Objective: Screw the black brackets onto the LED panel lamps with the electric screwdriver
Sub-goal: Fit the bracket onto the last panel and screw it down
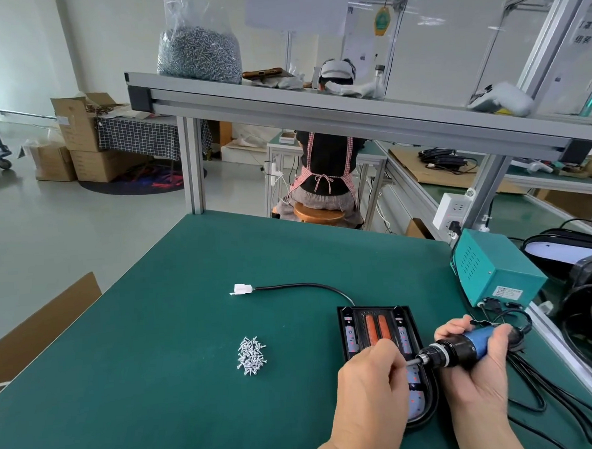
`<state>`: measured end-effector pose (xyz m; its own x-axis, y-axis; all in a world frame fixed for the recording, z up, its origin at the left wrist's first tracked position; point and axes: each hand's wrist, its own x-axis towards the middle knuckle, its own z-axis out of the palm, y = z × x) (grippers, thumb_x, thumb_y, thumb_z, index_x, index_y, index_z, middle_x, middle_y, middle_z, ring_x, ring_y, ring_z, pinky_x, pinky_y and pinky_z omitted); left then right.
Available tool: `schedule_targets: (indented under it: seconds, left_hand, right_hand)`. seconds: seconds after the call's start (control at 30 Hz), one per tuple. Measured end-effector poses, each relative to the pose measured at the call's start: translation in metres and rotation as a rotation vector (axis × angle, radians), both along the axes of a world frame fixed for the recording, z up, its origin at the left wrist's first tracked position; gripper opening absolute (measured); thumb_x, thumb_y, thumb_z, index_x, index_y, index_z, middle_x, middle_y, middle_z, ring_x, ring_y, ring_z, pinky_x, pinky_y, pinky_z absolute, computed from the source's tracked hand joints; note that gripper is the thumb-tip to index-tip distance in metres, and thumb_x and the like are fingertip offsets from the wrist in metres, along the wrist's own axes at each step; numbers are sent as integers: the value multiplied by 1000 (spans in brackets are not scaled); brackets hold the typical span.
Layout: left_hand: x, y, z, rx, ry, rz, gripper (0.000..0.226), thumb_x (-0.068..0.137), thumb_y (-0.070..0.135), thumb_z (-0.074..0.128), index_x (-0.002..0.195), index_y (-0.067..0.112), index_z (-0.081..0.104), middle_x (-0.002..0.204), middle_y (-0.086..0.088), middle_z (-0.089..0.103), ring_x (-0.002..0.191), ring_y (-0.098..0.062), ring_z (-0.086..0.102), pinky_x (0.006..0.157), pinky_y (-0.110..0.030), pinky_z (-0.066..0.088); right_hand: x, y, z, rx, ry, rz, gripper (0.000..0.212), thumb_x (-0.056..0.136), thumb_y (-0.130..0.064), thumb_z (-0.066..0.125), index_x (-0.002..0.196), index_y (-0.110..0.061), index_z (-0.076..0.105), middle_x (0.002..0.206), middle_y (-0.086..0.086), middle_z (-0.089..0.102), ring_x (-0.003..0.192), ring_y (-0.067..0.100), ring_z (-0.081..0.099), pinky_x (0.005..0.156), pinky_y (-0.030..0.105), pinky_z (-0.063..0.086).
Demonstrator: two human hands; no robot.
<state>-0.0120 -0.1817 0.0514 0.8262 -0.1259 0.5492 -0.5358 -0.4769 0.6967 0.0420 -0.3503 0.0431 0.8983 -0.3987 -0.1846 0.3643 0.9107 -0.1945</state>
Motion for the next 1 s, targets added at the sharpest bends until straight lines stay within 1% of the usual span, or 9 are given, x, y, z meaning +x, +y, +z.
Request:
schedule_targets:
  seconds: [0.07, 0.13, 0.2, 0.27, 0.33, 0.47, 0.57, 0.87, 1.0]
  left_hand:
    - [2, 0, 1, -19, 11, 2, 14, 86, 5, 54, 78, 16, 57, 63, 11, 47, 61, -11, 40, 63, -27, 40]
    - [1, 2, 7, 37, -19, -21, 13, 84, 2, 57, 76, 13, 55, 65, 6, 47, 62, -15, 38, 60, -28, 39]
    - [0, 6, 10, 190, -133, -52, 27, 67, -8, 70, 69, 11, 51, 62, 1, 47, 58, -18, 38, 51, -27, 39]
    - [2, 8, 7, 252, -234, -79, 38, 49, -14, 73, 64, 12, 49, 61, 1, 47, 54, -19, 41, 45, -25, 39]
    - [5, 10, 4, 266, -305, -80, 38, 46, -15, 71, 63, 12, 50, 62, 1, 48, 54, -19, 43, 44, -26, 40]
    - [6, 11, 5, 308, -269, -99, 40, 46, -13, 74, 75, 14, 66, 63, 4, 52, 56, -18, 46, 48, -25, 43]
    - [6, 11, 8, 336, -255, -126, 45, 49, -10, 73, 85, 16, 71, 64, 4, 52, 57, -17, 46, 50, -23, 43]
    - [4, 10, 18, 450, -197, -148, 46, 41, 4, 80, 80, 23, 65, 59, 11, 51, 53, -10, 46, 50, -16, 37]
    - [2, 11, 24, 546, -137, -145, 47, 31, 8, 79, 71, 24, 60, 55, 12, 47, 50, -8, 43, 48, -17, 28]
  right_hand:
    - [-1, 1, 1, 3, -1, 5, 44, 89, -55, 65, 97, -14, 52, 80, -5, 52, 71, 5, 51, 74, 13, 46]
    - [-1, 2, 1, 5, 4, 13, 43, 89, -54, 65, 96, -14, 51, 80, -6, 51, 70, 5, 50, 74, 13, 45]
    - [-1, 2, 2, 8, 11, 18, 43, 87, -54, 66, 95, -14, 52, 81, -6, 51, 69, 5, 50, 73, 13, 45]
    - [-2, 2, 4, 4, 19, 23, 43, 84, -52, 67, 95, -14, 52, 80, -6, 52, 68, 5, 51, 72, 13, 46]
    - [-1, 1, 4, 18, 22, 34, 43, 80, -51, 69, 95, -14, 53, 80, -5, 53, 67, 4, 52, 71, 13, 47]
    - [-1, 0, 3, 66, 18, 60, 43, 82, -50, 71, 96, -13, 54, 80, -5, 54, 68, 5, 52, 70, 13, 48]
    - [-1, -1, 1, 61, 21, 72, 43, 84, -50, 71, 97, -12, 54, 81, -5, 54, 68, 5, 52, 71, 13, 48]
    - [-1, 0, 2, 53, 36, 65, 43, 84, -47, 73, 101, -13, 52, 86, -6, 53, 71, 5, 51, 72, 13, 47]
    - [-3, 2, -2, 26, 37, 22, 41, 87, -48, 70, 100, -13, 53, 85, -5, 53, 71, 5, 51, 71, 14, 47]
